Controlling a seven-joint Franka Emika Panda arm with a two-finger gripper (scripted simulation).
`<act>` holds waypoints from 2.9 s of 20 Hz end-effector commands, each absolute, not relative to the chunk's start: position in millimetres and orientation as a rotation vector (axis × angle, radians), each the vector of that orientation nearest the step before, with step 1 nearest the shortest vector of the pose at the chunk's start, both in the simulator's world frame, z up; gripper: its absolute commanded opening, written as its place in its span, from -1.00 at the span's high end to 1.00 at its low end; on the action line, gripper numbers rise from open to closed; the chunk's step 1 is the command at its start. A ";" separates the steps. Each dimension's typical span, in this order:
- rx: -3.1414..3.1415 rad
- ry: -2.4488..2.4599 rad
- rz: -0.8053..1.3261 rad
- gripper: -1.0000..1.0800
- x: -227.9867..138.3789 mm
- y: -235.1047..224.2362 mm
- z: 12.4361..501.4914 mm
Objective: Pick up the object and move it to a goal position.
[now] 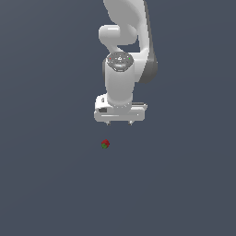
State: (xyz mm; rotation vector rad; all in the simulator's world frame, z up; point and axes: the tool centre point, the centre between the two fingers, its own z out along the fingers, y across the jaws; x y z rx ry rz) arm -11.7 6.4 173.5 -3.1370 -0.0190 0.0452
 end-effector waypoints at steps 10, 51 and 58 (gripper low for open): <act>-3.120 -0.076 0.067 -0.92 -18.5 29.0 182.1; -2.868 1.274 0.008 -0.92 15.2 -61.2 79.0; -2.835 1.353 0.000 -0.92 16.2 -67.6 72.7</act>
